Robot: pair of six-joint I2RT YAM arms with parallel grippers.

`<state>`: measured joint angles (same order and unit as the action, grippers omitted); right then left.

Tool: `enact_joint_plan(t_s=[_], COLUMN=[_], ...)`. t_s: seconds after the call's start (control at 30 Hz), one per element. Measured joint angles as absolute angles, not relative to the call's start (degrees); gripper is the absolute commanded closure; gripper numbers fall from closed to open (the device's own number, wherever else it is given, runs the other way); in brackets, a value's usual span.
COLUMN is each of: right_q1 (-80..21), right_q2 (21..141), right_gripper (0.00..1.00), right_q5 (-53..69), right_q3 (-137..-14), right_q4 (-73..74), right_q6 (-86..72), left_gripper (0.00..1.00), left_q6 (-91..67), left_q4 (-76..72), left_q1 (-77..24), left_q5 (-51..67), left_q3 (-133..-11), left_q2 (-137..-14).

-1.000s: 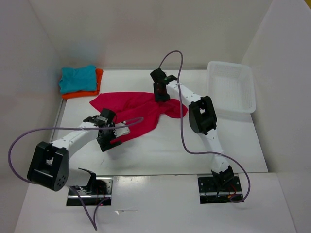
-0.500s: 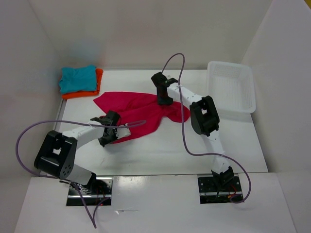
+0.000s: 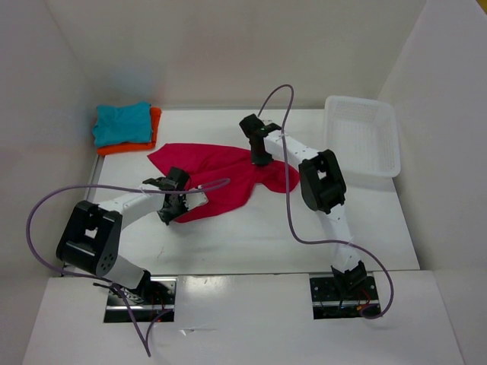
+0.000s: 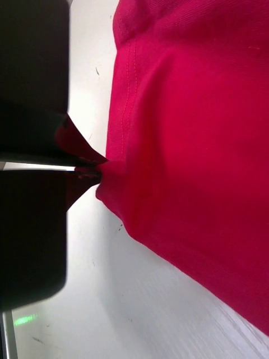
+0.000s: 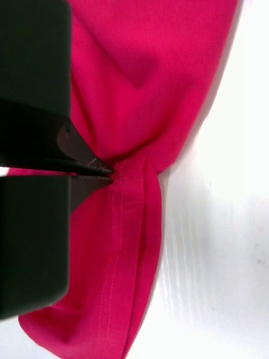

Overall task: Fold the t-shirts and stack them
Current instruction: Flatten out the tshirt

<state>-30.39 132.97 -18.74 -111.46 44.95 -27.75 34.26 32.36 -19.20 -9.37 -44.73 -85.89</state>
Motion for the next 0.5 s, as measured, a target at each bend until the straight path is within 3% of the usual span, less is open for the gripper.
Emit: enact_joint_plan(t_s=[0.17,0.3,0.4,0.5], right_q1=[-29.12,-27.77,-26.5,-24.99], right_q2=[132.64,132.14,132.27,132.05], right_gripper=[1.0,1.0,1.0,1.0], right_q5=[-18.76,-20.01,-22.15,-23.75], right_q3=[-110.13,-114.8,-128.22,-149.42], right_q4=[44.75,47.66,52.71,55.77], right_q6=[-28.69,-28.18,-26.79,-25.41], left_gripper=[1.0,1.0,1.0,1.0], left_q6=[32.1,29.36,27.57,25.69], left_q4=[33.69,36.25,37.19,36.69], left_q1=[-19.2,-16.53,-10.44,-5.1], left_q5=[-9.54,-11.73,-11.92,-10.92], left_q3=[-45.93,-55.96,-74.19,-93.25], left_q2=[-85.67,-87.11,-91.22,-94.26])
